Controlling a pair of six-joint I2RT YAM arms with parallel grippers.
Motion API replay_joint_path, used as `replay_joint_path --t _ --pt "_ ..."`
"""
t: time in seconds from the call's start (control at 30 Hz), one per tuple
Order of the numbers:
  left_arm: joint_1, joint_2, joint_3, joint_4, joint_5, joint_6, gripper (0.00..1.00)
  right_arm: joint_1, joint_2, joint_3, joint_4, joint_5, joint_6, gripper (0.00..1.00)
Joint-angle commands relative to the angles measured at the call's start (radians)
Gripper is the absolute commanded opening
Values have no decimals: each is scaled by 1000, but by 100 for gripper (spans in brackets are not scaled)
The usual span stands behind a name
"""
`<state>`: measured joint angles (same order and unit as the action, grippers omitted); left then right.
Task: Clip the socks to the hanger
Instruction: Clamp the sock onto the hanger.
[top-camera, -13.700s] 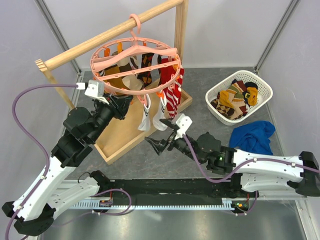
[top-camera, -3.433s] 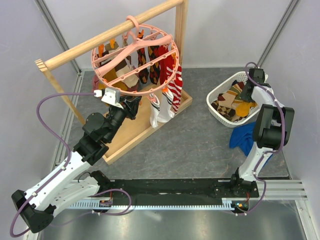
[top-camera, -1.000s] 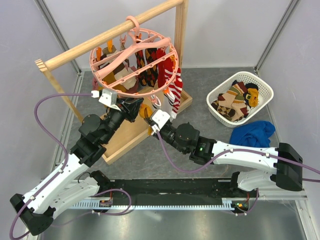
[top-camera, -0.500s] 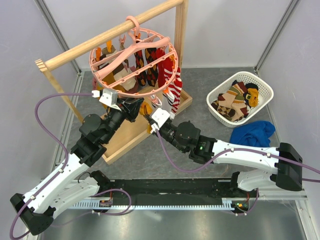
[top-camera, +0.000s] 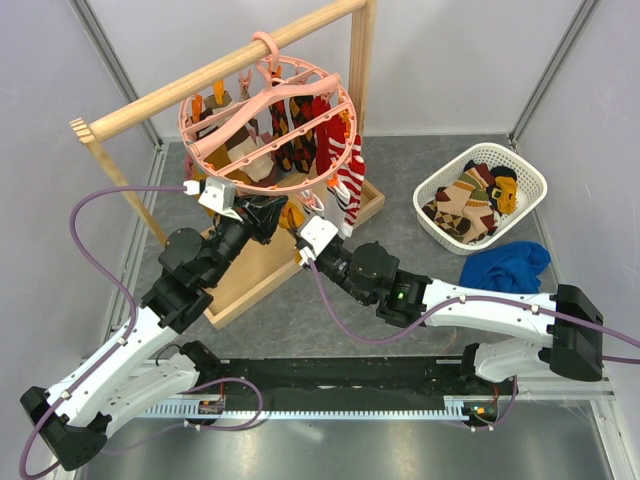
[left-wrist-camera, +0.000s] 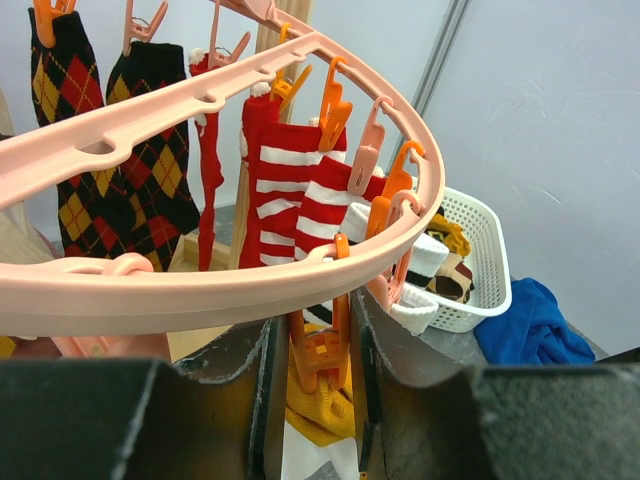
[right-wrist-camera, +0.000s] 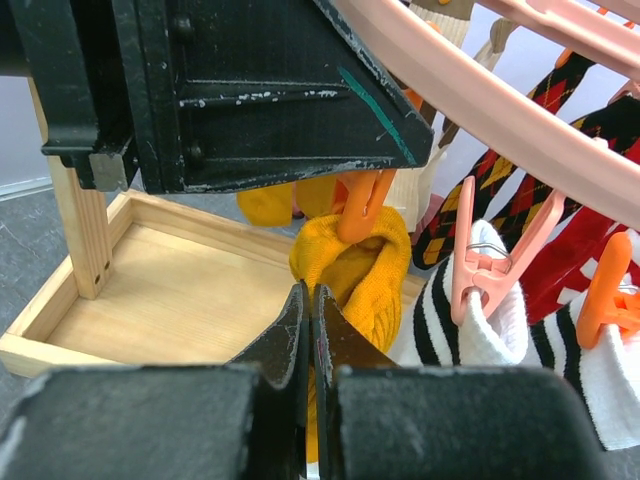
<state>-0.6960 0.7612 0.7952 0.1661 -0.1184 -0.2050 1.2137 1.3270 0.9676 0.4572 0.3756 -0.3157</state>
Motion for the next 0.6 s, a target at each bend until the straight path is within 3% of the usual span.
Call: replay_joint_path --t 0.0,0.27,0.37,0.57 --pt "1 7 16 -40 40 -24 2 4 0 45 67 20 -16 0" --pt "1 7 18 -43 39 -28 3 6 -6 49 87 16 -16 0" --pt "1 3 16 -43 39 -30 11 4 -2 51 87 14 -17 0" --pt "1 -10 16 -42 36 -30 36 6 5 54 89 20 -19 0"
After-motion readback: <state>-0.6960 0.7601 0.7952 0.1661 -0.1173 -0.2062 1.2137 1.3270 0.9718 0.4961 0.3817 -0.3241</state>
